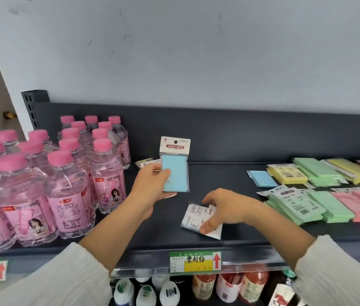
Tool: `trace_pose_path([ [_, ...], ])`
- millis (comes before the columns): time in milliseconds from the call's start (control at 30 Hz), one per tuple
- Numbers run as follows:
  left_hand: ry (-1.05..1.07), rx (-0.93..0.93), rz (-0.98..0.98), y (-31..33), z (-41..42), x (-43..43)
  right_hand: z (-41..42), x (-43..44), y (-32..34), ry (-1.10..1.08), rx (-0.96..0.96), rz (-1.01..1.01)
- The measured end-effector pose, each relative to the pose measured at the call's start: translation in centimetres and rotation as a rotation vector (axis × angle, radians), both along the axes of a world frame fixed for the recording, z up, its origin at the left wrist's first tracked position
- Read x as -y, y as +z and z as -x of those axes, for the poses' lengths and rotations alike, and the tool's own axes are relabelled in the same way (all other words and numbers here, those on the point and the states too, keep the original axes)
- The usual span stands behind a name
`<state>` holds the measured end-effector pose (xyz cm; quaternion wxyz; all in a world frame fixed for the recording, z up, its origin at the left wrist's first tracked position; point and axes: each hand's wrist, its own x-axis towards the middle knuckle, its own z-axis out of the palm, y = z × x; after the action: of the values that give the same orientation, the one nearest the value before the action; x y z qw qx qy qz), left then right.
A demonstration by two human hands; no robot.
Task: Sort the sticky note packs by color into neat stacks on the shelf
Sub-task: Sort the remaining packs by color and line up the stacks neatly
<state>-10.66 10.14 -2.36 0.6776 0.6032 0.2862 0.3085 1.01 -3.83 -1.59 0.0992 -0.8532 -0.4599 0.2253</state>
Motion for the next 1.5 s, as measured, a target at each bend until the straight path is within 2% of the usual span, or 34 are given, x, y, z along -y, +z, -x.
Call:
trace_pose_path([
  [67, -0.001, 0.013, -0.024, 0.0, 0.2, -0.3, 0.4, 0.1, 0.2, -0.046, -0.09, -0.02],
  [133, 0.002, 0.013, -0.093, 0.1, 0.6, -0.6, 0.7, 0.2, 0.6, -0.071, -0.094, -0.095],
  [267, -0.017, -0.039, -0.214, 0.3, 1.2, -0.8, 1.3, 0.7, 1.9, -0.05, -0.14, -0.46],
  [400, -0.097, -0.045, -0.188, 0.4, 1.6, -0.4, 1.9, 1.0, 3.1, -0.009, -0.058, -0.804],
  [500, -0.173, -0.034, -0.13, 0.4, 1.8, -0.4, 2.4, 0.9, 3.3, -0.012, -0.15, -1.007],
  [600, -0.258, 0.058, 0.007, 0.9, 2.1, -0.1, 3.2, 0.9, 3.6, -0.048, -0.216, -1.125],
  [700, -0.409, 0.139, 0.152, 1.8, 2.6, 0.4, 3.8, 0.8, 3.2, -0.069, -0.233, -1.172],
  [833, -0.514, 0.165, 0.104, 1.8, 2.4, 1.0, 4.4, 0.9, 2.6, -0.087, -0.236, -1.187],
  [900, -0.459, 0.188, 0.092, 1.7, 2.1, 1.1, 4.6, 1.1, 2.6, -0.164, -0.277, -1.2],
  [1000, -0.32, 0.208, -0.01, 1.7, 1.5, 1.1, 4.6, 1.5, 2.5, -0.336, -0.553, -1.24],
  [1033, -0.286, 0.214, -0.056, 1.6, 1.2, 1.0, 4.6, 1.7, 2.5, -0.371, -0.591, -1.2],
  [1167, -0.242, 0.203, -0.212, 1.3, 0.5, 1.3, 4.9, 2.1, 2.2, -0.408, -0.475, -0.922],
  [1300, -0.277, 0.207, -0.258, 1.6, -0.3, 1.5, 3.8, 2.6, 2.4, -0.541, -0.472, -1.024],
  [1500, -0.22, 0.027, -0.373, 1.8, -2.2, 0.8, -1.1, 5.3, 3.0, -0.741, -0.378, -1.101],
])
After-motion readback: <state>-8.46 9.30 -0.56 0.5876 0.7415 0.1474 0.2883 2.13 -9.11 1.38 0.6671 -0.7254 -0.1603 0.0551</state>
